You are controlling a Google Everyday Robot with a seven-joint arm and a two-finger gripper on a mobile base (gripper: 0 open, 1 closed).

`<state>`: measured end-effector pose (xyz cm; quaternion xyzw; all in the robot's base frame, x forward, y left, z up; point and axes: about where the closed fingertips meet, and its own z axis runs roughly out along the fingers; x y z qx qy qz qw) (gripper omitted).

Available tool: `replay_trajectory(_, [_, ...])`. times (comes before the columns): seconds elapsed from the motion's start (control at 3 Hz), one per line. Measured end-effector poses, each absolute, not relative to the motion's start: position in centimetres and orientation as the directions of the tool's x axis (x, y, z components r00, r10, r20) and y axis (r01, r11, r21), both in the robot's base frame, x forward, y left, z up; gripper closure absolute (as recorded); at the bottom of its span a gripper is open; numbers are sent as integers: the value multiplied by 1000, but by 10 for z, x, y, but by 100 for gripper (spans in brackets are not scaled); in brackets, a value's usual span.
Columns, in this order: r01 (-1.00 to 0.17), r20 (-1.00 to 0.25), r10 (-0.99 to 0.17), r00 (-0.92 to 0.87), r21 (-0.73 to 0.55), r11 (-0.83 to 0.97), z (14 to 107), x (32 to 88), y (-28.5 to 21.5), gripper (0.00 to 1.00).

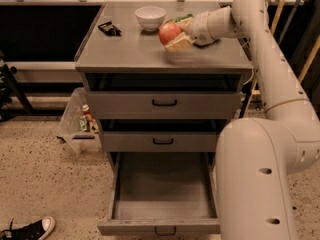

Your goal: Pick apple from bottom drawer and place on counter

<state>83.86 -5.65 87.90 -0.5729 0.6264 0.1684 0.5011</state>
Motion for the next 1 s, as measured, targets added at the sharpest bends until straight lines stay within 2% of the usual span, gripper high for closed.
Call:
replay_trajectory(0.67, [-909, -837, -536, 111, -304, 285, 868, 839, -55, 11])
replay_trajectory(1.0, [-915, -848, -526, 59, -256, 311, 858, 842, -59, 0])
